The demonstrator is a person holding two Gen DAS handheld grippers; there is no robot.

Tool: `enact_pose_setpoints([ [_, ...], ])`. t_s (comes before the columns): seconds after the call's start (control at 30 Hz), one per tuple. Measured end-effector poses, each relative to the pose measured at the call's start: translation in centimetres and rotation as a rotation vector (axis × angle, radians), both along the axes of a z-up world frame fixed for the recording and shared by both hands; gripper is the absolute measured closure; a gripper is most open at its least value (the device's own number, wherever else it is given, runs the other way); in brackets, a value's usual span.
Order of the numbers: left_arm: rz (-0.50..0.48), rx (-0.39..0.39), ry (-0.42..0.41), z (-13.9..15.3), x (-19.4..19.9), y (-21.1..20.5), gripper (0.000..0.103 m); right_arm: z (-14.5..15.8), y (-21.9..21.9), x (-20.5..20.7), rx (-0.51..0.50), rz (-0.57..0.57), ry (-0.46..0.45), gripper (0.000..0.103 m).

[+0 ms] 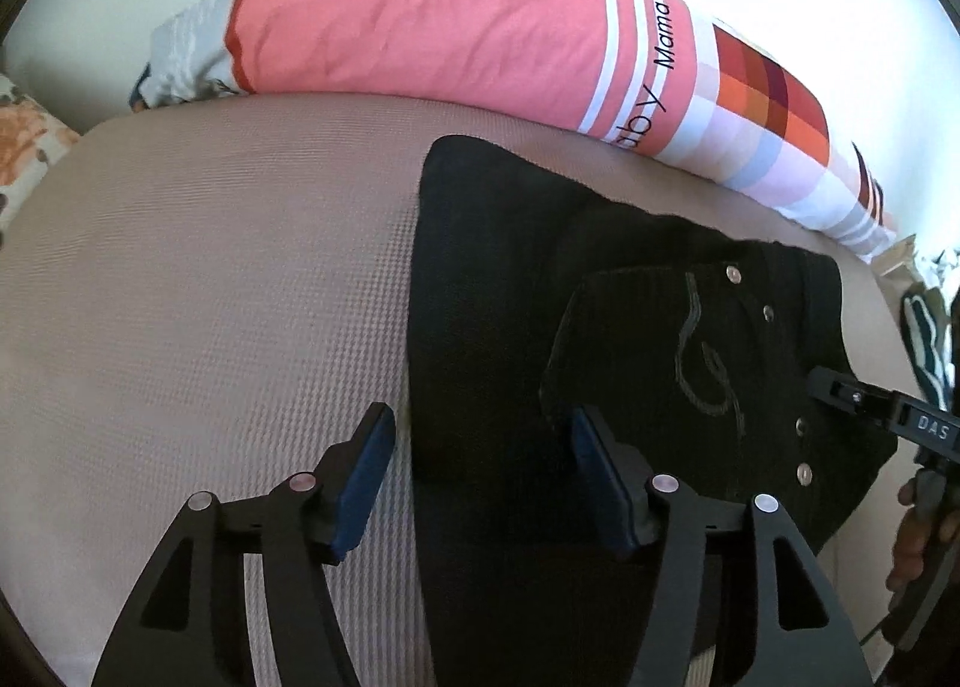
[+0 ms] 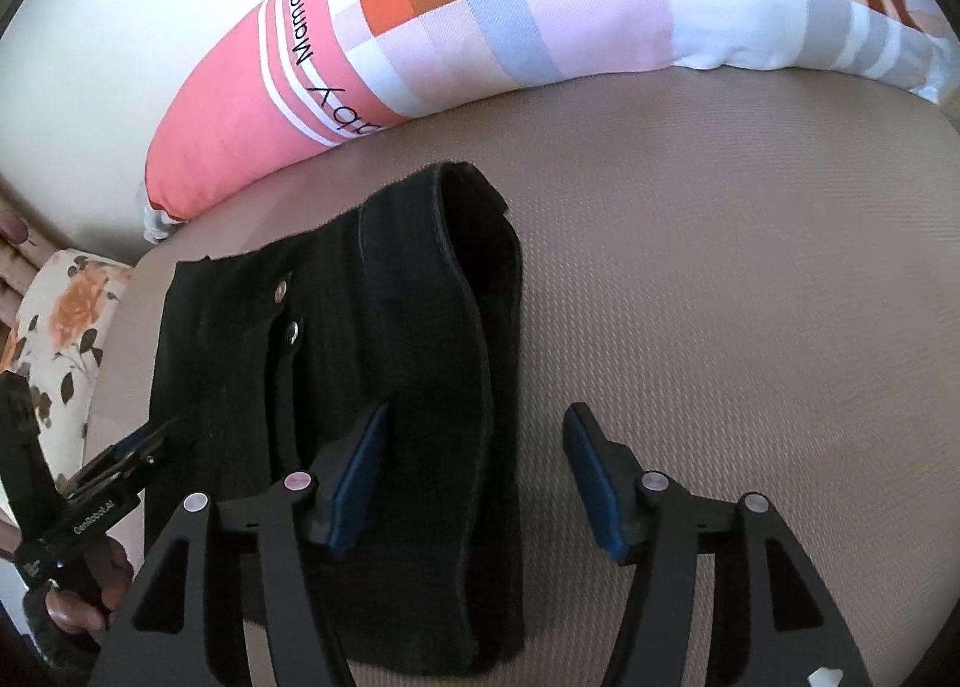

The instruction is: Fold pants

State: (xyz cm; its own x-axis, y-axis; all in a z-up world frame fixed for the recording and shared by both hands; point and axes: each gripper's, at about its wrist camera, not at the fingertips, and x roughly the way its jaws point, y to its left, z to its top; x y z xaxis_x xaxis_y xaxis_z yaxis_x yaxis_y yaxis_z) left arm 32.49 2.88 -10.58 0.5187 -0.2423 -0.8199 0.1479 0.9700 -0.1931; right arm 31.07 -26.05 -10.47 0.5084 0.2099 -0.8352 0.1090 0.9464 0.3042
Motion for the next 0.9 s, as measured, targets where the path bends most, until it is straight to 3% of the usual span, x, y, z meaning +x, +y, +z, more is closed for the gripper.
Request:
enact_pose_setpoints([
  [0.23, 0.011, 0.094, -0.030, 1.6, -4.2, 0.0, 0.040, 2.4, 0.8, -4.1, -0.086, -0.010, -0.070, 0.040],
  [0.67, 0.057, 0.138, -0.095, 4.4, -13.6, 0.0, 0.038, 3.9, 4.9, -12.9, -0.160, 0.012, -0.108, 0.039],
  [0.9, 0.094, 0.156, -0.147, 5.9, -17.5, 0.1, 0.038, 5.2, 8.3, -16.1, -0.202, 0.031, -0.149, 0.034],
])
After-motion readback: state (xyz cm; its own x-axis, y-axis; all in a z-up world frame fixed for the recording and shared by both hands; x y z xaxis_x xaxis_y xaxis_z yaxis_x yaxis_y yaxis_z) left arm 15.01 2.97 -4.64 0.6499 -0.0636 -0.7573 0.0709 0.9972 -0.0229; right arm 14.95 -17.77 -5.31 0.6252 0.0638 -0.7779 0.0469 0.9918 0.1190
